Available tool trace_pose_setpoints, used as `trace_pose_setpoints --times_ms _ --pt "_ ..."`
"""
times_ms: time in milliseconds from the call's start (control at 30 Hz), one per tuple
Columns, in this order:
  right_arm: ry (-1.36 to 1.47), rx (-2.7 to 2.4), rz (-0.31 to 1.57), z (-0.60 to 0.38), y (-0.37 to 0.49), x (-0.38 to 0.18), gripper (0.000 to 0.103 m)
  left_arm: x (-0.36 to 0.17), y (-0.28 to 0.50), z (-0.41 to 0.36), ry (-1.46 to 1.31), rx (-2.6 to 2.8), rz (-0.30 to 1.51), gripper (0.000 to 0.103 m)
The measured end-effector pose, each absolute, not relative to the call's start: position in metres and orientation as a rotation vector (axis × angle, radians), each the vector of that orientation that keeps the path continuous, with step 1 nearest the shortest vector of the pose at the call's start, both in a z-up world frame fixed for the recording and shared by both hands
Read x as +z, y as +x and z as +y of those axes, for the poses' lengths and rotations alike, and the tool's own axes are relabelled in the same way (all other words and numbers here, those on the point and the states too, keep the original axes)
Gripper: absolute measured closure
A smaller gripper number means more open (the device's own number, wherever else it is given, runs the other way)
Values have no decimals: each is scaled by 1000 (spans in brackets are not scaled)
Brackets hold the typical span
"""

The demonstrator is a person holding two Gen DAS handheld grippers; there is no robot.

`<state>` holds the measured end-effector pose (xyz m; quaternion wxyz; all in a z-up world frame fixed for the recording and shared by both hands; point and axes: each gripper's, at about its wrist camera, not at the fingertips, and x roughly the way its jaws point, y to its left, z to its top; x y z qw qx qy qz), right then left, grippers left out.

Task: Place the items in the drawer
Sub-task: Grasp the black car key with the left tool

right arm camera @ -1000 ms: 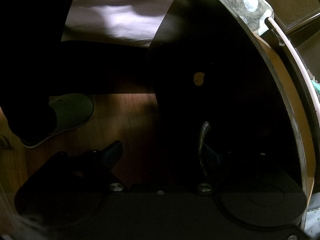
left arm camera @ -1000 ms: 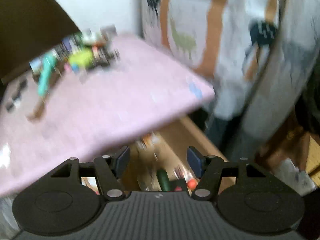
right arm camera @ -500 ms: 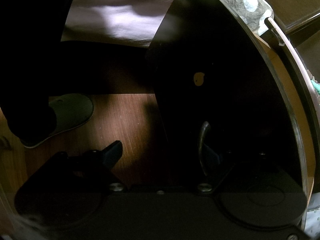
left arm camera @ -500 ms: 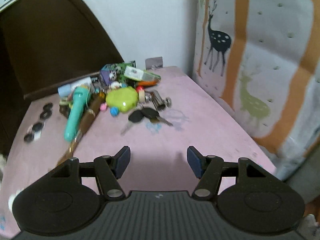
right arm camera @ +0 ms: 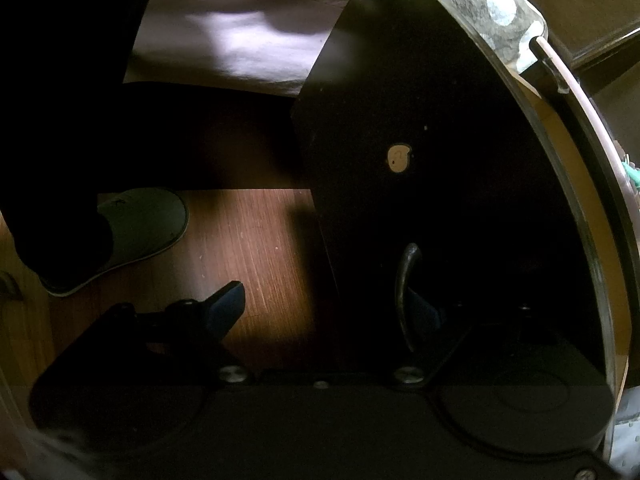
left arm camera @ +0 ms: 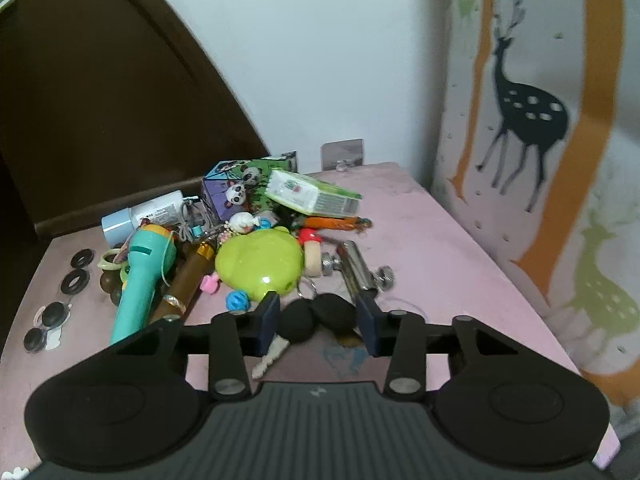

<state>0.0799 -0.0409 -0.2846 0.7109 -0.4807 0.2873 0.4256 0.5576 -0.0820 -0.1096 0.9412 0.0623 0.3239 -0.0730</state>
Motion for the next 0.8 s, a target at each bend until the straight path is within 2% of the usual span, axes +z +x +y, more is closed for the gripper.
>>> trace_pose_setpoints --times_ms 200,400,433,467,567,667,800 --pt "-1065 945 635 -40 80 -286 15 -118 573 -86 117 -129 670 73" --pt "-1064 946 635 -40 80 -286 15 -124 584 -86 107 -116 676 74" --pt "-1065 947 635 -41 80 -286 15 -124 584 -87 107 -116 675 76" --pt "-1065 947 635 -41 80 -286 15 -124 585 -87 110 -114 676 84" --pt "-1065 948 634 -40 81 -286 14 -124 585 -86 96 -130 684 98" --pt "-1066 949 634 -40 81 -287 14 -121 580 -84 99 -131 678 102" --pt "-1067 948 635 -40 81 -286 14 -116 567 -77 90 -139 659 102"
